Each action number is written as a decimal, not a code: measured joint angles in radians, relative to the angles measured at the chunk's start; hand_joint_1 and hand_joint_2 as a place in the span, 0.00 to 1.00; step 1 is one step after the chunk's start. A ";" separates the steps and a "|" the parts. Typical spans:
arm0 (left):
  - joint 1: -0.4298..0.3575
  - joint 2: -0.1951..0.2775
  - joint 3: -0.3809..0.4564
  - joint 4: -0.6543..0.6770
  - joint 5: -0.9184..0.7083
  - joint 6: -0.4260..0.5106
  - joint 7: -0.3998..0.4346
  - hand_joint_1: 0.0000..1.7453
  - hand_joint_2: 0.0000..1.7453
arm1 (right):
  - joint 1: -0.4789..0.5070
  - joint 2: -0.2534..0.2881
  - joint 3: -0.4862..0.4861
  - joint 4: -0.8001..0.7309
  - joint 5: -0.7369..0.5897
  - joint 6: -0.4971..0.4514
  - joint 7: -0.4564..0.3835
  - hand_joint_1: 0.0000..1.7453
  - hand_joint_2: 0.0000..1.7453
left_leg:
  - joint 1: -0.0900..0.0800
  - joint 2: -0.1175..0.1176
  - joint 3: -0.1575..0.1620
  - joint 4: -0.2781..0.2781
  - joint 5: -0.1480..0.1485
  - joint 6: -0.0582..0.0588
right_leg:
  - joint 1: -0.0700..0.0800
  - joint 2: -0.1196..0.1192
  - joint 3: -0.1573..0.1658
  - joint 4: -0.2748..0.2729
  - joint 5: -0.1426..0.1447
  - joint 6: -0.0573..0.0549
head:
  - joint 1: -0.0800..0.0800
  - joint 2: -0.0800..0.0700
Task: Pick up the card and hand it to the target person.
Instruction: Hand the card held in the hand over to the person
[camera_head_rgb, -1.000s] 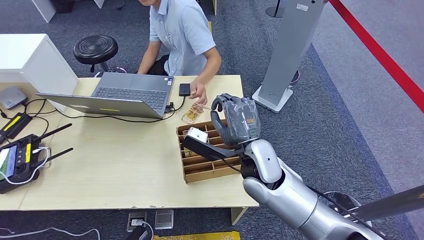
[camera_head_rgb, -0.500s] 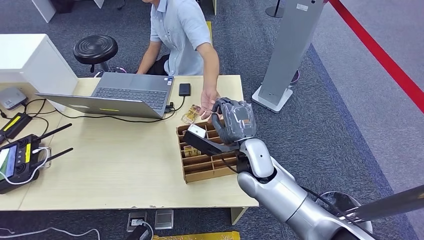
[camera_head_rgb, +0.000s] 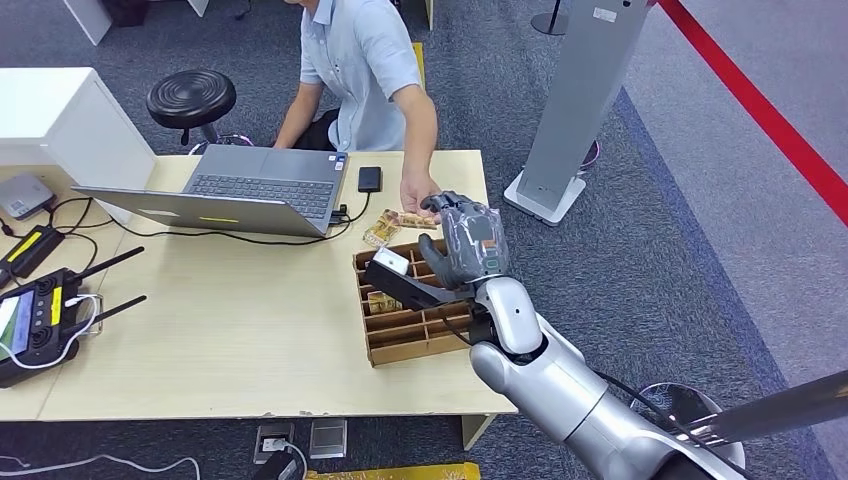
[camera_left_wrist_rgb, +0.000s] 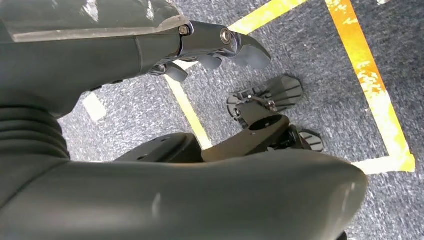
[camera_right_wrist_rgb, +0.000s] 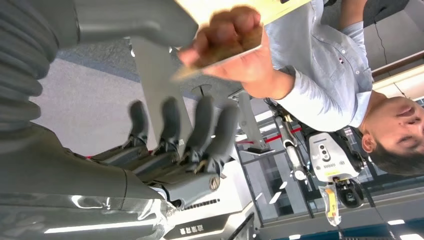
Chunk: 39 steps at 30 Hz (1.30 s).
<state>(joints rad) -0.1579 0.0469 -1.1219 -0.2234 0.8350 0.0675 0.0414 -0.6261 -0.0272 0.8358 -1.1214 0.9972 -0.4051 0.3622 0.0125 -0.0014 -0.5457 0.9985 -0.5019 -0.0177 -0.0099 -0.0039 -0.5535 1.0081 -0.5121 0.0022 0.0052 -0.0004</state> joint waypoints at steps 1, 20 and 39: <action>0.000 0.000 0.000 0.000 0.002 -0.002 -0.001 0.00 0.00 | 0.000 0.001 0.000 0.002 -0.006 -0.004 -0.001 0.00 1.00 | 0.000 0.000 0.000 0.000 0.000 0.000 | 0.000 0.000 0.000 0.000 0.000 0.000 | 0.000 0.000; 0.045 0.003 0.025 0.000 0.055 0.022 -0.025 0.00 0.00 | 0.220 -0.067 -0.108 -0.295 -0.831 -0.139 -0.317 0.00 1.00 | 0.000 0.001 0.000 0.000 0.000 0.000 | 0.000 0.000 -0.001 0.000 0.000 0.000 | 0.000 0.000; 0.057 0.018 0.034 0.000 0.074 0.023 -0.026 0.00 0.00 | 0.483 -0.208 -0.169 -0.433 -1.199 0.154 -0.260 0.00 1.00 | 0.000 0.000 0.000 0.000 0.000 0.000 | 0.000 0.000 -0.001 -0.001 0.000 0.000 | 0.000 0.000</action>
<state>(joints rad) -0.1007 0.0652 -1.0883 -0.2232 0.9093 0.0903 0.0155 -0.1432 -0.2347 0.6669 -1.5542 -0.2019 -0.2514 0.1019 0.0125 -0.0009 -0.5458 0.9985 -0.5022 -0.0175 -0.0099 -0.0037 -0.5540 1.0074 -0.5123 0.0022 0.0050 -0.0004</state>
